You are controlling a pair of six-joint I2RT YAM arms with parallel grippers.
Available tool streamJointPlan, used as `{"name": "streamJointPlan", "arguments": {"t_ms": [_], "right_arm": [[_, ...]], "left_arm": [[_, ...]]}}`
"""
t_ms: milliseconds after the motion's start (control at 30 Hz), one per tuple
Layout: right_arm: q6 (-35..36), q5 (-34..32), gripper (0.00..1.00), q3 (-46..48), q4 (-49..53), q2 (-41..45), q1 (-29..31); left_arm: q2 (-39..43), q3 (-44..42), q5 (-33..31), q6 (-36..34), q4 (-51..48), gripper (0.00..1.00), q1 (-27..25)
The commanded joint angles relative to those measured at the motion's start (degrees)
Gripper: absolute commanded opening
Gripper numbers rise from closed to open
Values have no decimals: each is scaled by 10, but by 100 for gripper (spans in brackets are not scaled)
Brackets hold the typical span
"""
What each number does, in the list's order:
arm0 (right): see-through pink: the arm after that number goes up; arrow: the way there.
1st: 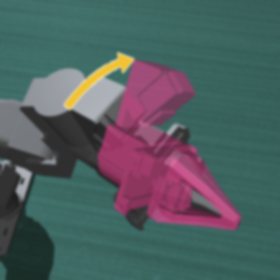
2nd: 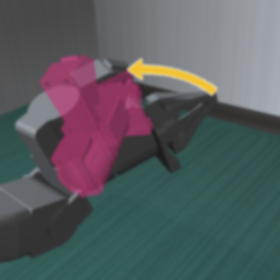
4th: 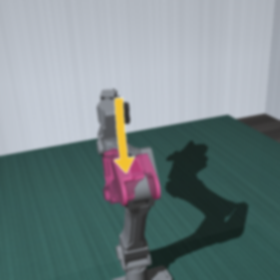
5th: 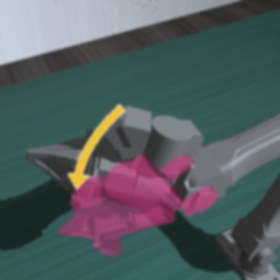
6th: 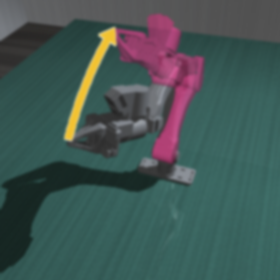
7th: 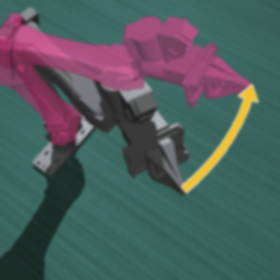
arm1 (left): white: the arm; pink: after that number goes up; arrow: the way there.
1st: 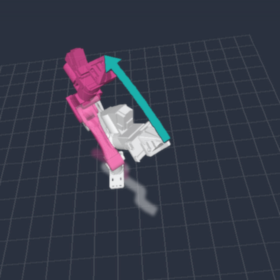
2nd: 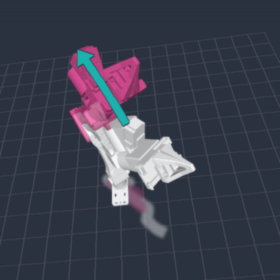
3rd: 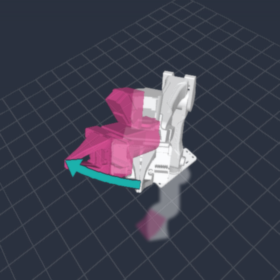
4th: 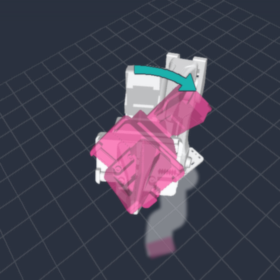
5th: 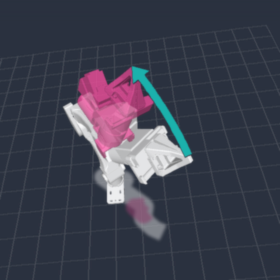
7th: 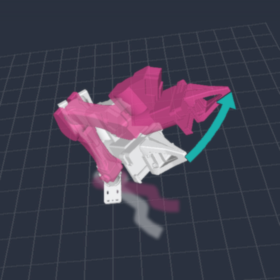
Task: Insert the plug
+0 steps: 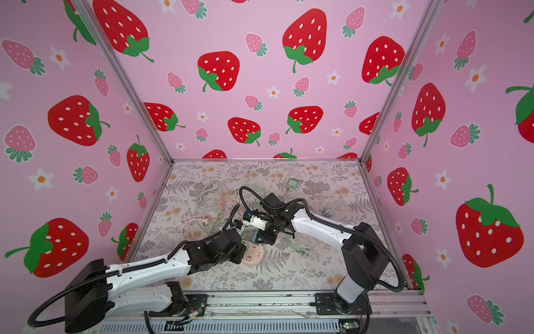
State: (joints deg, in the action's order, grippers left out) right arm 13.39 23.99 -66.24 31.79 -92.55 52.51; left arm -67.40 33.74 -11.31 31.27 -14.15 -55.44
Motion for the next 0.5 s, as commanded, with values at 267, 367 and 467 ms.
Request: {"name": "streamJointPlan", "arguments": {"t_ms": [267,367,467], "right_arm": [[-31,-18,3,1,13,-4,5],[-34,-23,3,-1,13,-12,5],[-34,-32,2,-4,20,-16,6]], "left_arm": [[-47,-32,34,21,34,35,-3],[-47,-29,35,27,32,38,-11],[-41,-32,31,35,34,38,-14]]}}
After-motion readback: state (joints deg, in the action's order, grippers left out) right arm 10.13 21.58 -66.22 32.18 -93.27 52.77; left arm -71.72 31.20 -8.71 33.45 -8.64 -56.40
